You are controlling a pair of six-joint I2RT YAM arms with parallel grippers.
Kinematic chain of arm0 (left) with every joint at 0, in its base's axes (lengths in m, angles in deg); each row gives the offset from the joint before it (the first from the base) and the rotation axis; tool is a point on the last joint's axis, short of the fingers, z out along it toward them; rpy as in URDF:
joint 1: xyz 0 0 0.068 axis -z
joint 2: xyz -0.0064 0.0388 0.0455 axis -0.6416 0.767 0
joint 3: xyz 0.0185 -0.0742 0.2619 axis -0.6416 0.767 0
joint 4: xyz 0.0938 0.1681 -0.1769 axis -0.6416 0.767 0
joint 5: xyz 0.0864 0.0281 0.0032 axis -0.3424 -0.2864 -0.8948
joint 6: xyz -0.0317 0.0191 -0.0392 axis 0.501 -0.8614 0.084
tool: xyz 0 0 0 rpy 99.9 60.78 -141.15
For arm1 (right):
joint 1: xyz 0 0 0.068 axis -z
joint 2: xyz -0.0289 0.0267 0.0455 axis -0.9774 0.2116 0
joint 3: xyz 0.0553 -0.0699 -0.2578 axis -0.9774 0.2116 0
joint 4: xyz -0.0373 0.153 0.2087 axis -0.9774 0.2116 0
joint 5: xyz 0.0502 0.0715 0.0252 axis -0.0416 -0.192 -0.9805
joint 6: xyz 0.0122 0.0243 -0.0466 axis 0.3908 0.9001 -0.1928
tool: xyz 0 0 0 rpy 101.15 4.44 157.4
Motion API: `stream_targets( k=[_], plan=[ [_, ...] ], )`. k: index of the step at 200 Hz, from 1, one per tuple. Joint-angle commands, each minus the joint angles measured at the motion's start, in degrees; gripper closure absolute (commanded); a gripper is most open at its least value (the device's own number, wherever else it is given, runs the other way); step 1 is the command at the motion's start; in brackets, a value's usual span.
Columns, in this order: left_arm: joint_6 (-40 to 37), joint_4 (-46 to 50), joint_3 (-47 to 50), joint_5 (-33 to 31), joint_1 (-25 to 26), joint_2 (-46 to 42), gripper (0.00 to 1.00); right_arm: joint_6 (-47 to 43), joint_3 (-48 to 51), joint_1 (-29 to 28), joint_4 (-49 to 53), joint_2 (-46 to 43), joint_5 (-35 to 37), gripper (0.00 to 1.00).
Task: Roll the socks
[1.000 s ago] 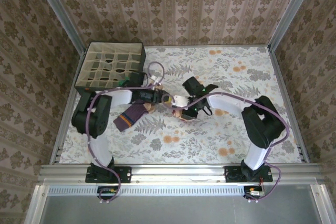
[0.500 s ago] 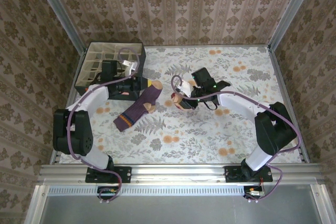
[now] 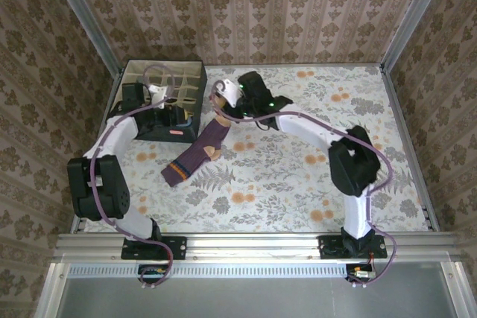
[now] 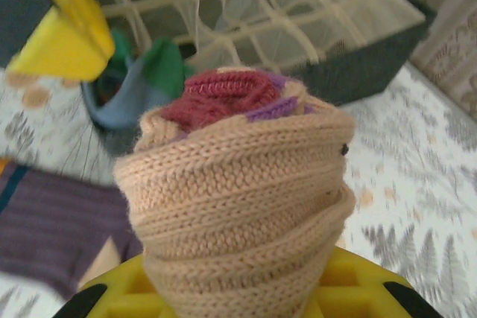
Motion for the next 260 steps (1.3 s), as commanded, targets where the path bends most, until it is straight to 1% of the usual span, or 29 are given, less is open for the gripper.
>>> stream_targets(
  k=[1, 6, 23, 50, 85, 126, 161, 203, 209, 211, 214, 227, 230, 239, 260],
  plan=[
    [-2.59, 2.14, -3.38, -3.62, -1.5, 2.59, 0.72, 3.47, -8.4, -1.13, -2.1, 5.87, 1.92, 1.0],
    [-3.09, 2.91, -4.29, -5.0, -1.47, 3.64, 0.73, 4.2, -10.2, -1.17, -2.08, 7.19, 2.08, 1.0],
    [-4.5, 5.74, -7.99, -5.64, -0.75, 7.79, 0.75, 6.89, -14.65, -1.17, -2.23, 10.56, 3.38, 1.0],
    [-6.96, 10.48, -14.8, -7.41, 2.74, 14.21, 0.76, 9.33, -15.13, -0.8, -4.15, 11.45, 5.28, 1.0],
    [-8.79, 15.36, -21.71, -9.06, 7.61, 20.97, 0.77, 10.25, -8.66, 0.61, -6.61, 7.56, 6.26, 1.0],
    [-9.99, 17.25, -24.34, -8.9, 14.32, 24.99, 0.78, 11.75, 1.87, 3.19, -10.76, 0.33, 8.36, 1.0],
    [-10.84, 17.0, -25.43, -6.47, 20.06, 26.93, 0.79, 13.59, 10.26, 5.69, -14.45, -6.4, 11.23, 1.0],
    [-11.37, 17.13, -26.04, -3.84, 26.76, 27.43, 0.79, 15.59, 16.93, 8.25, -17.45, -12.18, 10.95, 1.0],
    [-11.35, 17.23, -25.98, -3.63, 26.81, 27.15, 0.79, 15.69, 17.39, 8.54, -17.86, -12.55, 10.55, 1.0],
    [-11.39, 17.3, -25.95, -3.61, 28.16, 27.02, 0.79, 15.72, 17.54, 8.62, -17.97, -12.76, 10.36, 1.0],
    [-11.32, 17.36, -25.84, -3.54, 28.87, 26.83, 0.79, 15.78, 17.76, 8.71, -18.24, -12.89, 9.91, 1.0],
    [-11.45, 17.35, -25.24, -3.51, 30.13, 25.67, 0.79, 15.79, 18.36, 9.1, -19.83, -13.13, 7.82, 1.0],
    [-11.45, 17.29, -25.0, -1.99, 30.32, 25.27, 0.79, 15.78, 18.4, 9.18, -20.18, -13.12, 7.46, 1.0],
    [-11.36, 16.98, -24.15, -1.37, 30.65, 24.01, 0.78, 15.86, 18.46, 9.31, -21.17, -12.88, 5.69, 1.0],
    [-11.02, 15.36, -21.4, -1.66, 30.29, 19.87, 0.7, 16.92, 17.52, 9.61, -23.47, -11.25, 1.26, 1.0]
  ],
)
